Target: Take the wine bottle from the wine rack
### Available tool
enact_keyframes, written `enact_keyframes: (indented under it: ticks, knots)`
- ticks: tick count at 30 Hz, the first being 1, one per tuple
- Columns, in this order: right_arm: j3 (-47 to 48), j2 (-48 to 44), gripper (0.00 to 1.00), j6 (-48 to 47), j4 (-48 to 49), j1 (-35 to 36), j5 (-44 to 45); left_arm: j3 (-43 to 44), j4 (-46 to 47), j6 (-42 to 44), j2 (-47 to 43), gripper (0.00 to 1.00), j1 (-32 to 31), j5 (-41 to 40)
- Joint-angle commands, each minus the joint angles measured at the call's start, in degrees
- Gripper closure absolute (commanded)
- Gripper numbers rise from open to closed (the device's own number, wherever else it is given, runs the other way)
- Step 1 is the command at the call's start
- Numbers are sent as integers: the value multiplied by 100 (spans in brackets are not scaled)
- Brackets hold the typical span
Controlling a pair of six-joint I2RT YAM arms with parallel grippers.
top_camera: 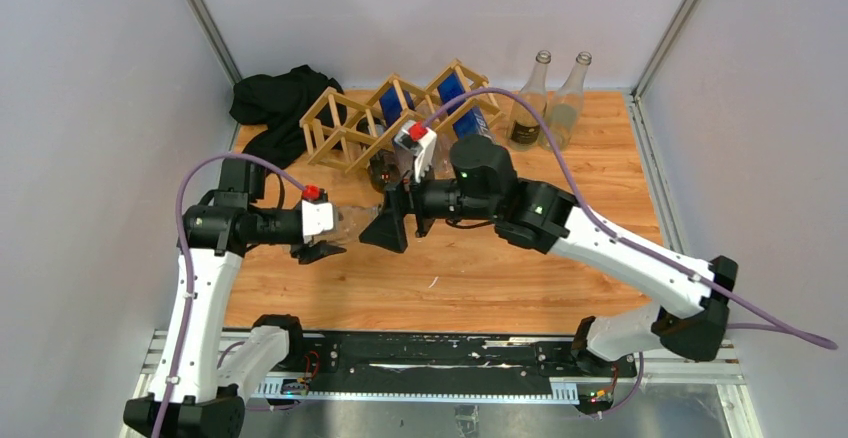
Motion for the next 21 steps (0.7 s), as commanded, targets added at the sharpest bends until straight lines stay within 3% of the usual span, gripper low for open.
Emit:
enact_keyframes:
  ticks: [1, 7, 13, 21]
  knots:
    - [-501, -502, 6, -345, 735, -54, 575, 342, 201, -1390, 201, 100, -11, 1243]
    - [-939, -793, 5, -532, 1682, -53, 558, 581, 208, -2305, 241, 100, -16, 1946]
    - [-808, -364, 4, -522, 2524, 25, 150, 659, 209, -2912, 223, 100, -18, 2545]
    - [-357, 283, 4, -512, 3125, 264, -274, 576, 208, -3217, 120, 100, -20, 2715]
